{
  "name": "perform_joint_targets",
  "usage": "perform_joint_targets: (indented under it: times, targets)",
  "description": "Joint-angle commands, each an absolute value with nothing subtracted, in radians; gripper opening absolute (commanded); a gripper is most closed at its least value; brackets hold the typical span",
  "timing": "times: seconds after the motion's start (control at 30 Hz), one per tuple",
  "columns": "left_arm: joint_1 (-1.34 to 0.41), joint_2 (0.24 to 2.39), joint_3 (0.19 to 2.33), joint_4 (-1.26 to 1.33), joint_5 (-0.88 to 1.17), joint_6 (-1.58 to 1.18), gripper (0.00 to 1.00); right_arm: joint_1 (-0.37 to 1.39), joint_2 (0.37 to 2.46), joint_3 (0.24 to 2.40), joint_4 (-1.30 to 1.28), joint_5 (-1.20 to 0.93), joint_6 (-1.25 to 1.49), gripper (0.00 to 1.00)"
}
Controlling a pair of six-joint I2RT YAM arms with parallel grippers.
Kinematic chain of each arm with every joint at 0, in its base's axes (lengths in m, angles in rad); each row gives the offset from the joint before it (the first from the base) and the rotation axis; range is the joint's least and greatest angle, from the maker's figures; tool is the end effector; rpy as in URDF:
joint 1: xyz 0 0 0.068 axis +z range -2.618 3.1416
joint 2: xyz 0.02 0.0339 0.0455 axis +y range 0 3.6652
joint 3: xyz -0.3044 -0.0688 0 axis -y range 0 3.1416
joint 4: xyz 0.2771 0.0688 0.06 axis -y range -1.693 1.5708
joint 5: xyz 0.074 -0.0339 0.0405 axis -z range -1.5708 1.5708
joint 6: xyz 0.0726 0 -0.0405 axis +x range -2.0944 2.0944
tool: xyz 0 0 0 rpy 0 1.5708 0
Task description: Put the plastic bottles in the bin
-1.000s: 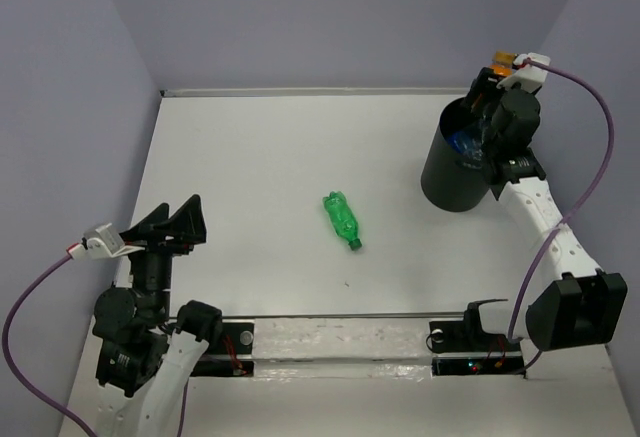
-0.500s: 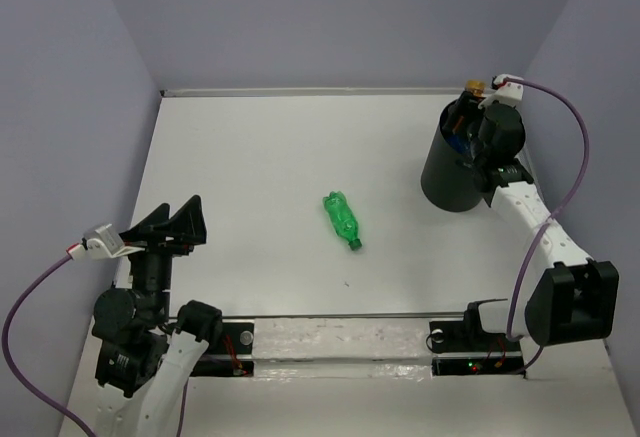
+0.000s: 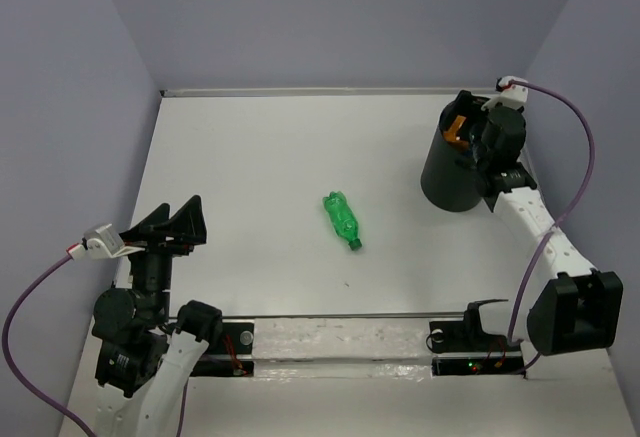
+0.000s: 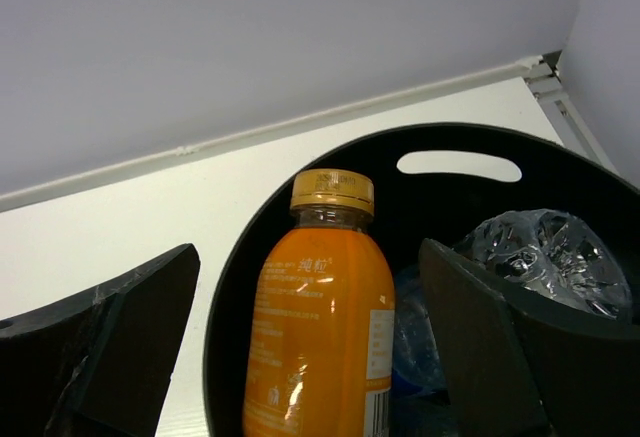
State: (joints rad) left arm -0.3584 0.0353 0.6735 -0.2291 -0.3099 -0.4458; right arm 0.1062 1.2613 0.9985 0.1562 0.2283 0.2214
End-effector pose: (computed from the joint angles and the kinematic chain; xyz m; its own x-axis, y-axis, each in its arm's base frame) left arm 0.0395 0.0088 0.3945 0.3050 -0.5528 -0.7755 0.2256 0.8331 -0.5051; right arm 0.3541 0.0212 0.3740 -0.0768 0.2069 -0.9753 0.1408 0.9707 0.1949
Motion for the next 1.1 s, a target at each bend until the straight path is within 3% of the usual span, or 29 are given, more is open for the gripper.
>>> perform_joint_targets:
  times: [0.0,0.27,0.37,0.43,0.77,1.07]
  targets:
    - [-0.361,0.041,0.669,-0.187,-0.307,-0.430,0.99,0.136,1.151,1.014,0.202,0.251,0.215,0.96]
    - [-0.360,0.046,0.670,-0.186,-0.307,-0.431,0.99,0.421,1.129,1.104,0.080,0.232,0.124,0.95]
    - [-0.359,0.052,0.670,-0.190,-0.308,-0.430,0.99,0.637,1.266,1.162,-0.094,0.226,0.113,0.95]
    - [-0.357,0.055,0.672,-0.192,-0.311,-0.430,0.99,0.690,1.342,1.192,-0.170,0.219,0.130,0.95]
    - [-0.357,0.060,0.669,-0.186,-0.305,-0.428,0.99,0.738,1.694,1.379,-0.507,0.100,0.143,1.00]
    - [-0.356,0.057,0.669,-0.186,-0.305,-0.426,0.99,0.749,1.945,1.506,-0.529,0.028,0.140,0.97]
